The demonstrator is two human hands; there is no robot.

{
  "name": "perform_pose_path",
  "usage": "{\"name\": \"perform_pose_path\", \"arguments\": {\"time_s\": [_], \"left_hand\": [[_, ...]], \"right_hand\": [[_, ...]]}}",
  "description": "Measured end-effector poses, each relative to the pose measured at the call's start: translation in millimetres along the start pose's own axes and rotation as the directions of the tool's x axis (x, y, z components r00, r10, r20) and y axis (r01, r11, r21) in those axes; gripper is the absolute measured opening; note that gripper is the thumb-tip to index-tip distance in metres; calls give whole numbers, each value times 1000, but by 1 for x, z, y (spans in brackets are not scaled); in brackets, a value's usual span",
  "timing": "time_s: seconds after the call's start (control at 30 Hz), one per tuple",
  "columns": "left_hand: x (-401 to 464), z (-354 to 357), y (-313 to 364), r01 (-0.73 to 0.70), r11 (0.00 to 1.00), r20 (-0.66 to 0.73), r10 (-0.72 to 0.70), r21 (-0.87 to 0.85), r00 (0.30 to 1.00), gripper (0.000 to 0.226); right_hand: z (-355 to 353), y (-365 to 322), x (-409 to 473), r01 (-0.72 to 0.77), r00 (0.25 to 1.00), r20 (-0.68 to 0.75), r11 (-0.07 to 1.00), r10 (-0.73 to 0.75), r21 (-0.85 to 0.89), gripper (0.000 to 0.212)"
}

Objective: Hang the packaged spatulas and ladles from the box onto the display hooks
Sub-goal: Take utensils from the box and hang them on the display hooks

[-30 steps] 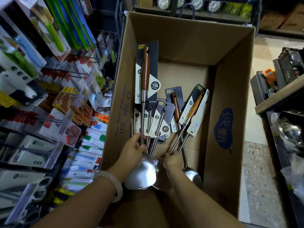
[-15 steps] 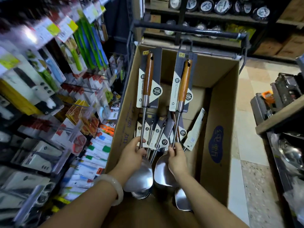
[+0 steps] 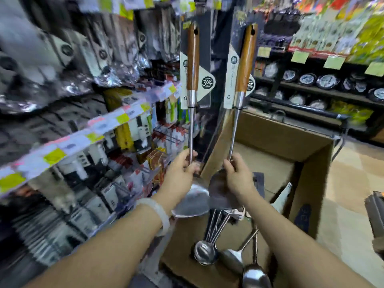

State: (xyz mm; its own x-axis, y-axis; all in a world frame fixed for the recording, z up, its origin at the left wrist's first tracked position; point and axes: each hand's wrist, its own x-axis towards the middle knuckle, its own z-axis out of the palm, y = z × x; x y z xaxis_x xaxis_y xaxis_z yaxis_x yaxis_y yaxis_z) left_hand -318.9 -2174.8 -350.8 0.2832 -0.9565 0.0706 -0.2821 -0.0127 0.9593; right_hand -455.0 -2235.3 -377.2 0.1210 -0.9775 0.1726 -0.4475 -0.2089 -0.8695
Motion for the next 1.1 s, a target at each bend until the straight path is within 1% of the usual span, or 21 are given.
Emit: {"name": "perform_pose_path", "arguments": {"time_s": [0.13,0.2,0.3,0.37,0.43,0.5,0.6,0.63,0.7,0.77,0.8,0.87,0.97,1.07,1.1], "left_hand": [[-52,-77,17,-12,997,-147,23,81,989,38],[-96,-121,26,-17,995,-232,40,100,972,38],[-182,-188,40,-49,995,-397,80,87,914,28],[-247,-229,51,-53,992,-507,103,111,856,30],[-315,-269,63,-58,988,-599,134,143,790,30],[-386,-308,75,-20,980,-687,153,198,711,26],[-493,-361,92,95,953,-802,185,287,568,27],[-527,-376,99,107,949,-829,199,296,523,28],[-594,-400,114,139,944,-878,217,300,426,28],[-657,-419,128,192,929,-905,234,316,356,31],[-687,-427,133,221,924,-918,234,313,320,31],[-749,-444,139,310,900,-943,240,305,229,28],[-834,-474,140,392,880,-963,252,268,91,26],[-912,-510,146,392,890,-967,256,233,-7,33],[-937,-524,147,386,895,-966,257,226,-32,34]], "right_hand": [[29,-65,-25,181,979,94,983,-181,8,9],[49,-105,-53,269,950,155,962,-272,38,9],[80,-171,-119,389,875,251,910,-414,145,9],[101,-215,-175,442,813,313,870,-492,220,12],[124,-259,-235,492,739,349,815,-577,306,19],[144,-302,-297,506,655,389,759,-648,410,14],[172,-362,-391,474,522,477,706,-707,526,10],[181,-382,-423,456,477,499,689,-724,563,11],[194,-422,-488,436,402,497,638,-769,634,11],[202,-458,-554,410,328,492,590,-807,695,13],[204,-474,-587,387,279,504,576,-818,720,12],[208,-502,-651,343,175,524,551,-833,761,13],[223,-535,-740,283,58,512,506,-857,815,13],[245,-569,-821,228,-57,491,467,-870,854,25],[252,-581,-847,218,-82,480,455,-873,864,27]]}}
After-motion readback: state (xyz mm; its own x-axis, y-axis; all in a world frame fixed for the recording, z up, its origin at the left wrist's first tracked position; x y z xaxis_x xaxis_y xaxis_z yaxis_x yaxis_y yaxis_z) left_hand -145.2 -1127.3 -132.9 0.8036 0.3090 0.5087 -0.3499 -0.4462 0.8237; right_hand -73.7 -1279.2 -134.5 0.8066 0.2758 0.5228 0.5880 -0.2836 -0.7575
